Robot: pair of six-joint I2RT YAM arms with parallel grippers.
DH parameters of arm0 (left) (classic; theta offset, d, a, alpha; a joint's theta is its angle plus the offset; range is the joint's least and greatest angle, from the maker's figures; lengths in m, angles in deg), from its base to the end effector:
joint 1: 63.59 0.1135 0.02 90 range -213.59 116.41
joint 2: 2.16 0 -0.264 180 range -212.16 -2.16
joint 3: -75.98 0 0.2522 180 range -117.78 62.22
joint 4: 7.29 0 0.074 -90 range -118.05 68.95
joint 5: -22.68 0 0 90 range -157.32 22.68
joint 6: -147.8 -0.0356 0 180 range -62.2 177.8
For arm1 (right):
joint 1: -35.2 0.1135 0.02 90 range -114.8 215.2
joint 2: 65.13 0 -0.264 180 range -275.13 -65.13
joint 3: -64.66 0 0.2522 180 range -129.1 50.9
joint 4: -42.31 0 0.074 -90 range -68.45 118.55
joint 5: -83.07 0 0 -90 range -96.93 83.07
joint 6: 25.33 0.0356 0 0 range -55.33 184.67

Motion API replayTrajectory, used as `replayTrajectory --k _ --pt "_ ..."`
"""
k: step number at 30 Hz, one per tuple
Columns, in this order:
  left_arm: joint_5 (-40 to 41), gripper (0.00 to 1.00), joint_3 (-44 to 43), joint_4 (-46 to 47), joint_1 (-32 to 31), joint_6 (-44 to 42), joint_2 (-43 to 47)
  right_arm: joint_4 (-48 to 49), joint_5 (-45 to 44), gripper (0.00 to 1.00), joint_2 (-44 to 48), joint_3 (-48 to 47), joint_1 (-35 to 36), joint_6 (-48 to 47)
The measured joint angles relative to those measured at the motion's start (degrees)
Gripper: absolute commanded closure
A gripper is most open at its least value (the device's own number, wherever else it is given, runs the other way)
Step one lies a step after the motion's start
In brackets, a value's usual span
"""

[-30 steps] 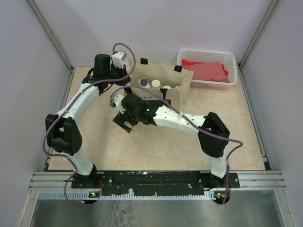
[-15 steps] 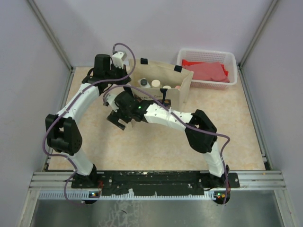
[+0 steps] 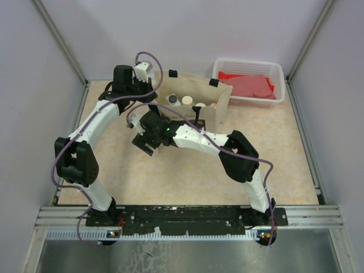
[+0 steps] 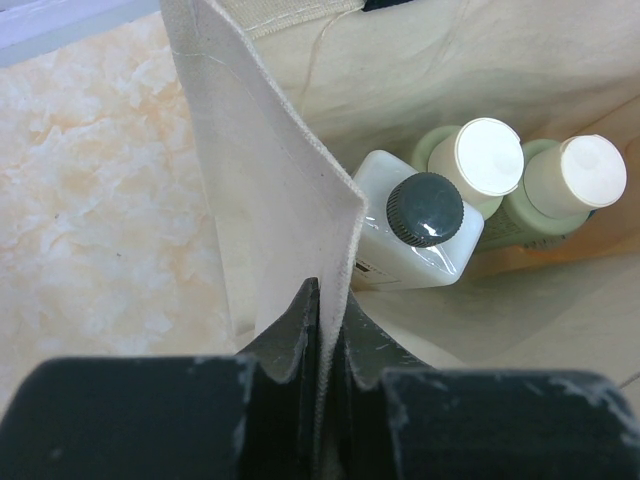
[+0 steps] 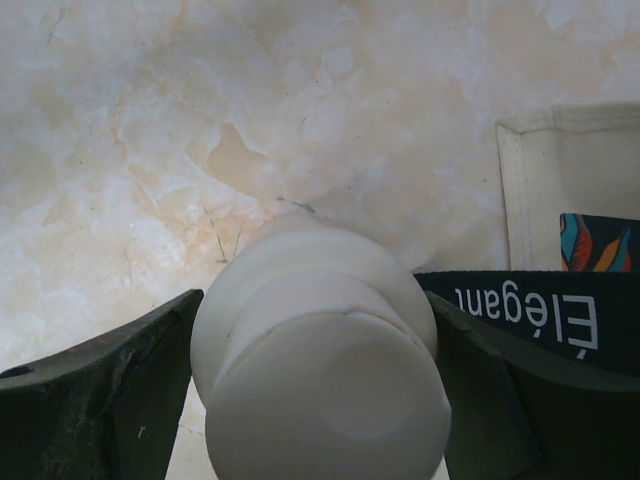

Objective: Place the personal care products into the canvas bag

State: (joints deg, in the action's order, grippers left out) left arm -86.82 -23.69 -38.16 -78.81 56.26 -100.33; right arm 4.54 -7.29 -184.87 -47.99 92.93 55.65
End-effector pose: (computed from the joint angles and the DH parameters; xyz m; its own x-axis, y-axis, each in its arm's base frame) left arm 0.3861 -0.1174 0.3287 -0.4589 0.1511 -0.8756 0.5407 0.8294 -0.1402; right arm 0.2559 0.4048 0.2343 -0.2398 -0.6733 -0.6994 -0.8918 0.4375 -0.1155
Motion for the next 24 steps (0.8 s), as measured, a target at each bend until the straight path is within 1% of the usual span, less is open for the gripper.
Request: replayTrajectory --k 5,9,11,13,14,17,24 --pt "0.00 1.00 0.00 0.02 0.00 0.02 0.00 3.76 0.11 0.62 0.24 2.89 -0.17 1.18" --pt "0.00 1.00 0.00 0.02 0.00 0.02 0.00 5.40 0.04 0.83 0.76 4.09 -0.17 1.77" --pt "0.00 1.00 0.00 0.02 0.00 0.02 0.00 5.73 -0.13 0.92 1.05 4.52 -0.17 1.95" --pt "0.00 1.00 0.00 0.02 0.00 0.04 0.00 6.14 -0.63 0.98 1.88 5.68 -0.17 2.25" --pt "0.00 1.00 0.00 0.02 0.00 0.04 0.00 6.32 -0.96 1.00 2.58 6.67 -0.15 2.60" --pt "0.00 1.00 0.00 0.02 0.00 0.04 0.00 3.85 -2.45 1.00 5.64 9.75 -0.15 4.39" --pt "-0.02 1.00 0.00 0.04 0.00 0.24 0.00 -10.27 -6.34 1.00 16.02 12.35 -0.90 9.62"
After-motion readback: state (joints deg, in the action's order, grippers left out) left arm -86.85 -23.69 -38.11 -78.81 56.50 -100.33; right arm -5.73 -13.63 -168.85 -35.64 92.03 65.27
